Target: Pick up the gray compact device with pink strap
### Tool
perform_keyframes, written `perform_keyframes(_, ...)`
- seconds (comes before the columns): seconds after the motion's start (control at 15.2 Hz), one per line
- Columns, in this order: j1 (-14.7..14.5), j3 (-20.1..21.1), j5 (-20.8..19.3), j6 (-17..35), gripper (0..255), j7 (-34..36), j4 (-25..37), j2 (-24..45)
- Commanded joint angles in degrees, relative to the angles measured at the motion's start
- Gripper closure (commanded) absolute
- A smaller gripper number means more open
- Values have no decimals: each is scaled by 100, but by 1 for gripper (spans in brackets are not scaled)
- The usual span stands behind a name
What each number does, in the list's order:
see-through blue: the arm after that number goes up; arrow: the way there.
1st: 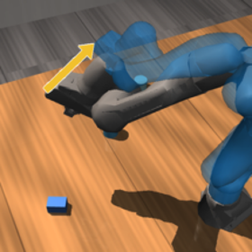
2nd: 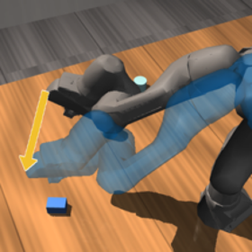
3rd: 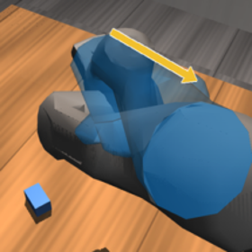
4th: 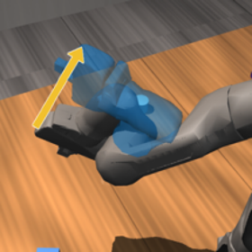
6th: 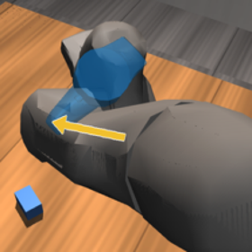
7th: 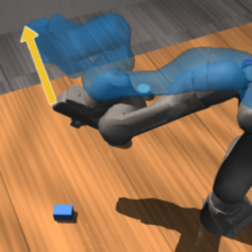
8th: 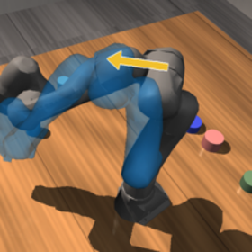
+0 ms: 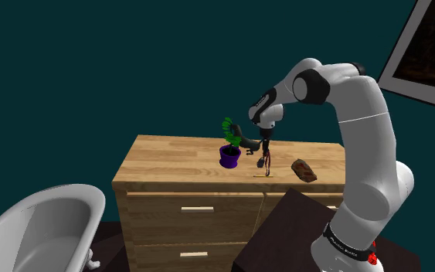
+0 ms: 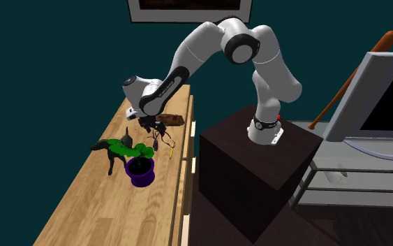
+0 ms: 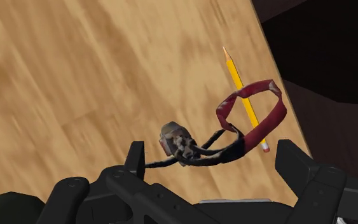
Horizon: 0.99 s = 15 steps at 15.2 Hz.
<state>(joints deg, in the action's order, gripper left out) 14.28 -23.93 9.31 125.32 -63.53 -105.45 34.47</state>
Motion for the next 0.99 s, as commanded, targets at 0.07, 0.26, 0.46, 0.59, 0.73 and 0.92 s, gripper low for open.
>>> perform_keyframes(0.07,13,10,15,58,255,-15,-23,33)
perform_keyframes(0.26,7,11,15,63,255,-10,-32,30)
perform_keyframes(0.46,7,11,15,59,255,-9,-26,32)
perform_keyframes(0.59,4,11,15,56,255,-5,-25,29)
perform_keyframes(0.73,-1,-5,-4,1,255,-3,-12,-14)
perform_keyframes(0.92,-38,-54,-69,-157,255,21,-9,-177)
